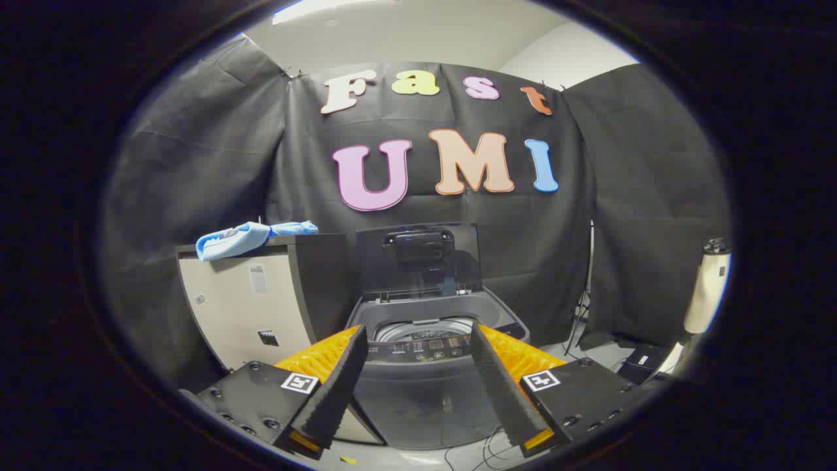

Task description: Put the clothes into the washing machine and then close the washing machine lid.

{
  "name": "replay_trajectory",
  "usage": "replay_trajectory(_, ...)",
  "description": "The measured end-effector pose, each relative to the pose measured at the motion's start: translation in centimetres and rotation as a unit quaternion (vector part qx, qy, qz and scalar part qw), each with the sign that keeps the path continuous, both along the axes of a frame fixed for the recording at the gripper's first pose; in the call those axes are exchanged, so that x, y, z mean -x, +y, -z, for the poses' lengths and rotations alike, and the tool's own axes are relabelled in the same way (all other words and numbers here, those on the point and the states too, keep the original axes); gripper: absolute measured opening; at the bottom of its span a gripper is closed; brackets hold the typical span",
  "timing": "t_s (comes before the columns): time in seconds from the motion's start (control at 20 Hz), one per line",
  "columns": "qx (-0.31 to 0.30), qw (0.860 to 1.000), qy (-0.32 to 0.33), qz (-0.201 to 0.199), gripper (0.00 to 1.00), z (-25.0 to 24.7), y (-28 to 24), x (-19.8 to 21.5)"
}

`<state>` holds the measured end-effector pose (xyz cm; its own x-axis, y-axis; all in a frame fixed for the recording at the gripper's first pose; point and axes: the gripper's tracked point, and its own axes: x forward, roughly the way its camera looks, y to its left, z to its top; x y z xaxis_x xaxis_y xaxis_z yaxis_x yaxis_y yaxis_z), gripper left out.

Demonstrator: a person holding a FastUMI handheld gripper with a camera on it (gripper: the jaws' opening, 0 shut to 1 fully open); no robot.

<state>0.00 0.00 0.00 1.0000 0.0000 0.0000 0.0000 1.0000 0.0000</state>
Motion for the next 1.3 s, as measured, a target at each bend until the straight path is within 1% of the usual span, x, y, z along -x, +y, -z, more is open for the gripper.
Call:
replay_trajectory(0.45,0.035,0.999,-0.003,-0.005,0.98,-0.8,3.8,-2.0)
replay_trajectory(0.7,0.035,0.999,0.000,-0.032,0.98,-3.5,8.6,-3.2)
replay_trajectory(0.9,0.028,0.996,-0.012,-0.081,0.98,-7.8,14.7,-3.9)
replay_trajectory(0.95,0.024,0.996,-0.016,-0.086,0.97,-9.3,16.4,-4.3)
replay_trajectory(1.0,0.002,0.997,-0.004,-0.072,0.97,-10.0,17.6,-4.6)
replay_trajectory(1.05,-0.019,0.997,0.016,-0.068,0.97,-10.4,19.3,-4.7)
replay_trajectory(1.1,-0.026,0.995,0.027,-0.094,0.97,-11.1,21.9,-4.9)
replay_trajectory(1.15,-0.025,0.992,0.015,-0.126,0.97,-12.9,24.8,-5.3)
replay_trajectory(1.2,-0.009,0.990,-0.010,-0.144,0.97,-15.2,27.1,-5.9)
replay_trajectory(1.3,0.028,0.988,-0.035,-0.147,0.97,-17.9,29.6,-7.7)
